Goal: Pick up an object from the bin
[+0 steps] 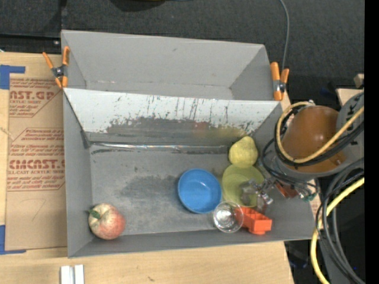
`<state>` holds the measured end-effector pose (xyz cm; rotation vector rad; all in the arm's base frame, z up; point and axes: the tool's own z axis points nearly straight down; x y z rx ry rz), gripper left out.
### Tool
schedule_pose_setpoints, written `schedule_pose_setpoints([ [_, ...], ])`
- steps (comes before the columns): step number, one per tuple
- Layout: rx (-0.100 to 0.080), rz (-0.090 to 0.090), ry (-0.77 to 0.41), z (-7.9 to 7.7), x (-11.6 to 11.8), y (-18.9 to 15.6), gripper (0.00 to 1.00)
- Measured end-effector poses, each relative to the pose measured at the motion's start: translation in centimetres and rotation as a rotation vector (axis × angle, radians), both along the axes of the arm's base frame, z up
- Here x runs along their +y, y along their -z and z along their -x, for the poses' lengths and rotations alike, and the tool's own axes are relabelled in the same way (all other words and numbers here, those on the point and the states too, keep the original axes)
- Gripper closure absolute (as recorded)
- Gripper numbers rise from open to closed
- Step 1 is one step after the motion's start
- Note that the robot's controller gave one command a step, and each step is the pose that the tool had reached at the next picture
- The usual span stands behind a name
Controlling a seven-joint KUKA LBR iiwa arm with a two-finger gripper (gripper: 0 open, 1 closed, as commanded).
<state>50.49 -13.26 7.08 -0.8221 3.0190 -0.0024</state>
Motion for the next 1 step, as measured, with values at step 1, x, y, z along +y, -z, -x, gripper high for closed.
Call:
schedule_pose_setpoints([
  [1,0.0,0.0,0.0,0.0,0.0,0.0,1.0],
])
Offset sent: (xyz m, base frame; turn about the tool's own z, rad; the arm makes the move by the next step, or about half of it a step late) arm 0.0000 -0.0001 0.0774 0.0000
